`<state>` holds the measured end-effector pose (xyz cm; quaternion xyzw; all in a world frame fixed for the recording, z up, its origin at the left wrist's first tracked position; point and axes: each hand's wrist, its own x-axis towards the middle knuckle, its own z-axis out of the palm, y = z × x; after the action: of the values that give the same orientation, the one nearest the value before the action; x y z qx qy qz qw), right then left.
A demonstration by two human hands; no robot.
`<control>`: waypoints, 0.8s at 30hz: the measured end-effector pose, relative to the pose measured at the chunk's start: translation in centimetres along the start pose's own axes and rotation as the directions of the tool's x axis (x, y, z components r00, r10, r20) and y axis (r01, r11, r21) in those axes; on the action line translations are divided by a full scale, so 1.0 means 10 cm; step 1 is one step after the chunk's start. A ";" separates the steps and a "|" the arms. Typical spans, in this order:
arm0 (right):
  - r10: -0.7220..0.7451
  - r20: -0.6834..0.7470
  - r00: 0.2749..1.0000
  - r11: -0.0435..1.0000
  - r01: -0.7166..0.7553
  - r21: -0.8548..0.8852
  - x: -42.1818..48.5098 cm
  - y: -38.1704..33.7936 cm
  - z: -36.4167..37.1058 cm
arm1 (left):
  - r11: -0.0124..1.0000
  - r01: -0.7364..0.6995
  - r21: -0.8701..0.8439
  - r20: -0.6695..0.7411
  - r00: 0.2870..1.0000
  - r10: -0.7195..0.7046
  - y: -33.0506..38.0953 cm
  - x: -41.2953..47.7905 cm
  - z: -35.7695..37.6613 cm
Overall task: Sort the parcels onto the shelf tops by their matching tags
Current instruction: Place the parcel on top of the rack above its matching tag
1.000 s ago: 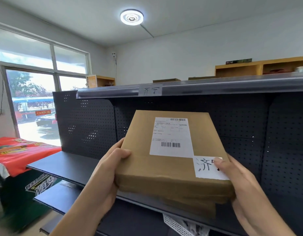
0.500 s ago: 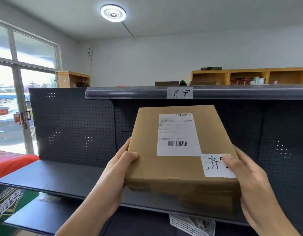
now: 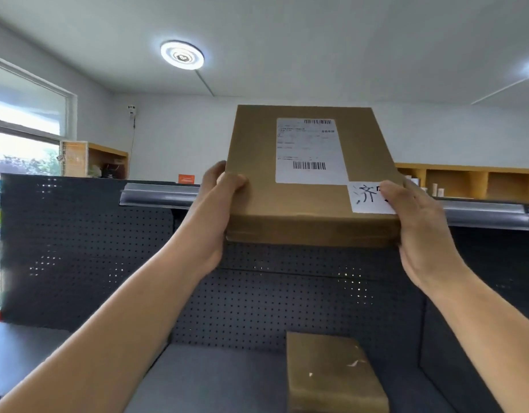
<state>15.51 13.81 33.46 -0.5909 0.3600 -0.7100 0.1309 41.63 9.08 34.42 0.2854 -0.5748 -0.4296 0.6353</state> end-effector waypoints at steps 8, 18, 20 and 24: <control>0.009 0.034 0.999 0.993 -0.005 -0.119 0.89 -0.02 0.11 | 0.998 -0.041 0.045 -0.006 0.999 0.042 0.18 0.82 0.30; 0.327 0.042 0.944 0.935 -0.317 -0.160 1.85 0.40 0.21 | 0.983 0.151 0.106 -0.037 0.988 -0.148 0.21 1.89 0.53; 0.373 0.047 0.927 0.914 -0.358 -0.191 1.98 0.47 0.21 | 0.974 0.189 0.122 -0.035 0.982 -0.186 0.08 2.09 0.52; 0.434 0.052 0.900 0.869 -0.402 -0.288 2.19 0.68 0.22 | 0.958 0.235 0.163 -0.044 0.972 -0.231 -0.12 2.34 0.49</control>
<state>10.06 -5.18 45.33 -0.5509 0.5645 -0.5739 0.2203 35.86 -11.28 45.56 0.4085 -0.5633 -0.4484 0.5610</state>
